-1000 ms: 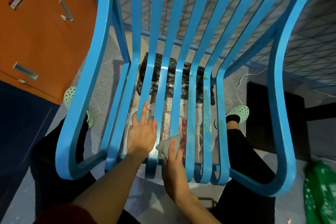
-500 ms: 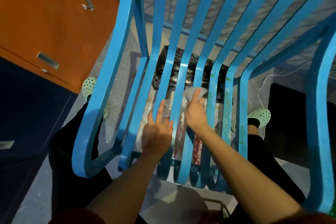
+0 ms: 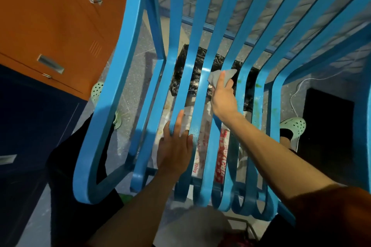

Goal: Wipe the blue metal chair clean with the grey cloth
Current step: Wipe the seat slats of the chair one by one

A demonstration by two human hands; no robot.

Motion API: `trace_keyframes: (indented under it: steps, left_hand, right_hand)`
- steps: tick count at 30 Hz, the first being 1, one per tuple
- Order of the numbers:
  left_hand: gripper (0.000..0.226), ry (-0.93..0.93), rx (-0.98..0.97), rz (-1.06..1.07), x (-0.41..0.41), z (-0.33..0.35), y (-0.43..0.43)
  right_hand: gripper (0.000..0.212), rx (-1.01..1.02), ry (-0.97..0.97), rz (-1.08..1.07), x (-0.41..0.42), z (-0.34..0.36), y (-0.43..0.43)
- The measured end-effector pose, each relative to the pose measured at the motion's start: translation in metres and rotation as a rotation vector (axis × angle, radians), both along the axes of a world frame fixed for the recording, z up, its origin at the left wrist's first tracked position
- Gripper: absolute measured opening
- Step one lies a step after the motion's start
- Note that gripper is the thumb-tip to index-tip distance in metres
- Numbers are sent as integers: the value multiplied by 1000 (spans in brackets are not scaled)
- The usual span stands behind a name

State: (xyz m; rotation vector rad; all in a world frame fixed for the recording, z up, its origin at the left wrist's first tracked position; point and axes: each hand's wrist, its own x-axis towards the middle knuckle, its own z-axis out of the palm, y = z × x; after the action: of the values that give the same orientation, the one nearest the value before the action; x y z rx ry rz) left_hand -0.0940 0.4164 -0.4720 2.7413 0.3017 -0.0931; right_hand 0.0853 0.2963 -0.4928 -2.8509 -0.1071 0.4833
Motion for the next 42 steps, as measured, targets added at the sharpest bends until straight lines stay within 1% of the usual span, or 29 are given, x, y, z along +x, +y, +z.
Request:
trace_keyframes:
  steps: [2,5,6,9,12,15,17,20,22,24,25,27,30,32,35,36,39,42]
  left_hand:
    - [61,-46,10,22,1,4,-1]
    - [70,-144,10,31,1,8,-2]
    - [72,-149,8,33,1,8,-2]
    - [77,-136,-9,42,0,7,-1]
    - [78,-201,-2,49,0,12,-3]
    - [71,-226,-9,40,1,10,-2]
    - [65,-197,-30,40,0,6,-1]
    - [66,-188,-75,52,1,5,-1]
    - [64,-228,-64,44,2,9,-1]
    - [57,-252,-56,28,2,10,-3]
    - [56,-239,-60,24,2,9,-3]
    - [58,-158,-64,41,1,3,-1]
    - [65,7,-91,94,-1,-6,1]
    - [65,24,-104,93,-4,-8,0]
    - [65,56,-91,106,-4,-8,0]
    - [65,60,-88,111,-3,-9,0]
    - [65,70,-91,99,-5,-11,1]
    - [65,81,-84,97,-5,-12,1]
  right_hand:
    - [62,24,8,30,-4,1,-4]
    - [59,35,54,73,3,7,-12]
    - [55,34,47,71,6,11,-14]
    - [32,23,-43,45,7,18,-16]
    - [23,-12,-140,46,7,16,-15]
    - [13,54,-190,75,17,9,-17]
    - [14,70,-224,117,33,5,-18]
    - [21,157,-217,76,59,5,-16]
    - [22,117,-240,83,59,2,-13]
    - [29,35,-252,159,51,0,-12]
    - [32,19,-241,188,50,-1,-14]
    - [34,20,-237,217,55,1,-16]
    - [35,28,-248,153,62,5,-9]
    - [34,51,-227,116,65,2,-5]
    - [20,200,-163,37,73,0,-5]
    - [18,216,-163,14,74,0,-5]
    - [25,237,-193,-52,68,2,-1]
    - [18,292,-113,-136,61,6,3]
